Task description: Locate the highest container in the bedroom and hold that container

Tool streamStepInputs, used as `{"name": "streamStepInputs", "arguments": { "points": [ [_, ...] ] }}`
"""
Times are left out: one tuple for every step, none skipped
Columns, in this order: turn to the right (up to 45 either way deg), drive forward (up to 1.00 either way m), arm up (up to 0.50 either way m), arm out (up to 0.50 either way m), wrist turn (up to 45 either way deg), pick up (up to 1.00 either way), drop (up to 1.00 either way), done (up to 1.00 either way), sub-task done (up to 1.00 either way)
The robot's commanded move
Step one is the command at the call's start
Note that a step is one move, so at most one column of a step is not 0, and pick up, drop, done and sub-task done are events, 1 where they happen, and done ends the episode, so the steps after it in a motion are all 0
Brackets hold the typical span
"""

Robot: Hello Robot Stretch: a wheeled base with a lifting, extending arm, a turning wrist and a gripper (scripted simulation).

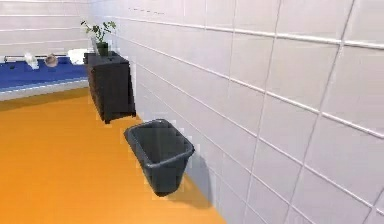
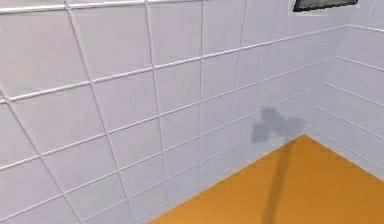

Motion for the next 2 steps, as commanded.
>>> {"name": "streamStepInputs", "arguments": {
  "points": [
    [0.0, 0.45, 0.0, 0.0, 0.0, 0.0, 0.0, 0.0, 0.0],
    [-45.0, 0.0, 0.0, 0.0, 0.0, 0.0, 0.0, 0.0, 0.0]
  ]
}}
